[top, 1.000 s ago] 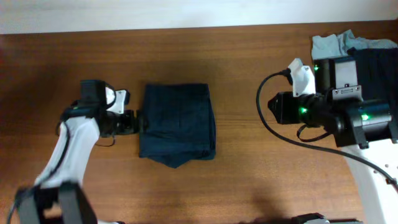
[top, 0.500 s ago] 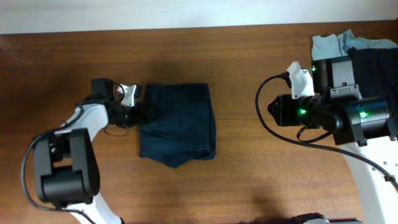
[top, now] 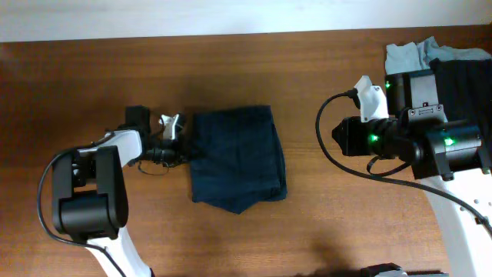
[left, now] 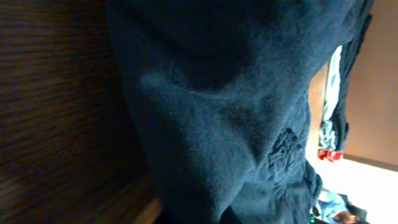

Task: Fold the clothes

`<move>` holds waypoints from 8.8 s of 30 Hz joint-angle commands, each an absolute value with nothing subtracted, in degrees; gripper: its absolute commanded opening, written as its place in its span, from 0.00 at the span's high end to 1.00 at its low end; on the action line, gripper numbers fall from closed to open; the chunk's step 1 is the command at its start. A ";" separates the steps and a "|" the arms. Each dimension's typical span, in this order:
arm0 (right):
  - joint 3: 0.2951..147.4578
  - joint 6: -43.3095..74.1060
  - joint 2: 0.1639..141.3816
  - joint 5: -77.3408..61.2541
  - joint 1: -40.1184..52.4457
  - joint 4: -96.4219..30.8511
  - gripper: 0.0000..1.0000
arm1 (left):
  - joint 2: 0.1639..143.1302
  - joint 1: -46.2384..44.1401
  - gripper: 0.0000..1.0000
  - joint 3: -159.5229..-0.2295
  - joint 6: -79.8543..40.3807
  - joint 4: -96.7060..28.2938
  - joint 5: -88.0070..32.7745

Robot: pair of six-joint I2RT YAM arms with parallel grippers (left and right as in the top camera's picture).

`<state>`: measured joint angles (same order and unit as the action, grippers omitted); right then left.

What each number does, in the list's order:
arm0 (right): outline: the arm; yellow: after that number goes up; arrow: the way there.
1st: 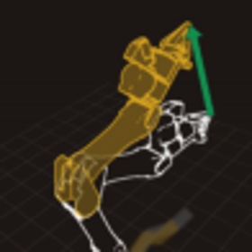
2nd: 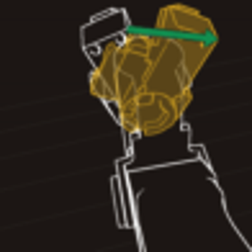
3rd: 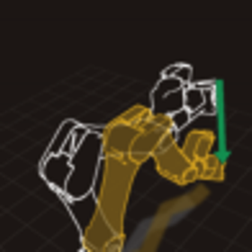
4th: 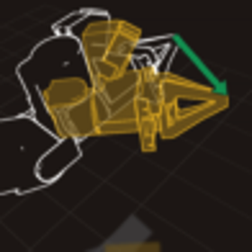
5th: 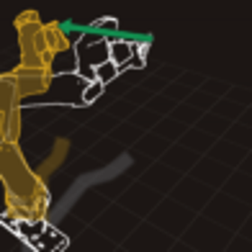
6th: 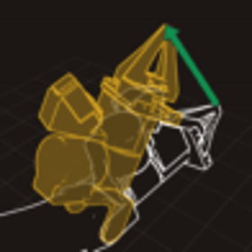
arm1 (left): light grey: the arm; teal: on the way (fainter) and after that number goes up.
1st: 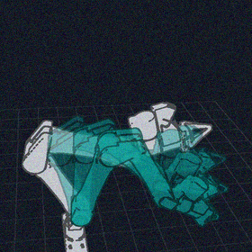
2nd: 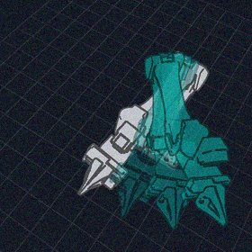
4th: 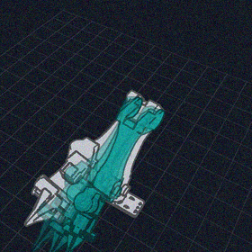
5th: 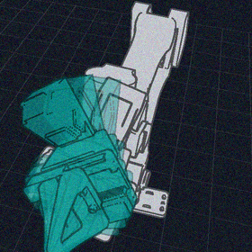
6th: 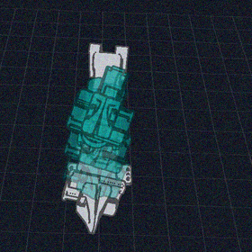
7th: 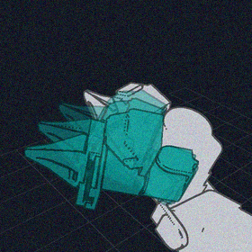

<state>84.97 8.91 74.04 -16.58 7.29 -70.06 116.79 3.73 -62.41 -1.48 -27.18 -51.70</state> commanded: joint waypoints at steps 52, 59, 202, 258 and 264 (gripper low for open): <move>85.41 8.80 74.02 -15.99 7.53 -70.00 0.81 | 109.16 41.47 0.55 -62.87 -46.59 -26.96 -22.20; 85.41 8.78 74.02 -15.90 7.53 -70.57 0.81 | 108.25 42.17 0.48 -62.89 -38.72 -31.38 -28.91; 9.43 -6.39 0.21 -6.81 -0.01 -42.22 0.02 | 76.42 9.37 0.01 -107.68 30.09 -82.83 -25.67; 9.43 -6.42 0.21 -6.81 -0.01 -42.22 0.01 | 0.27 -1.06 0.01 -7.20 11.16 -20.95 -13.63; 9.43 -6.39 0.21 -6.81 -0.01 -42.22 0.01 | 0.27 -1.06 0.01 -4.89 11.18 -14.98 -13.69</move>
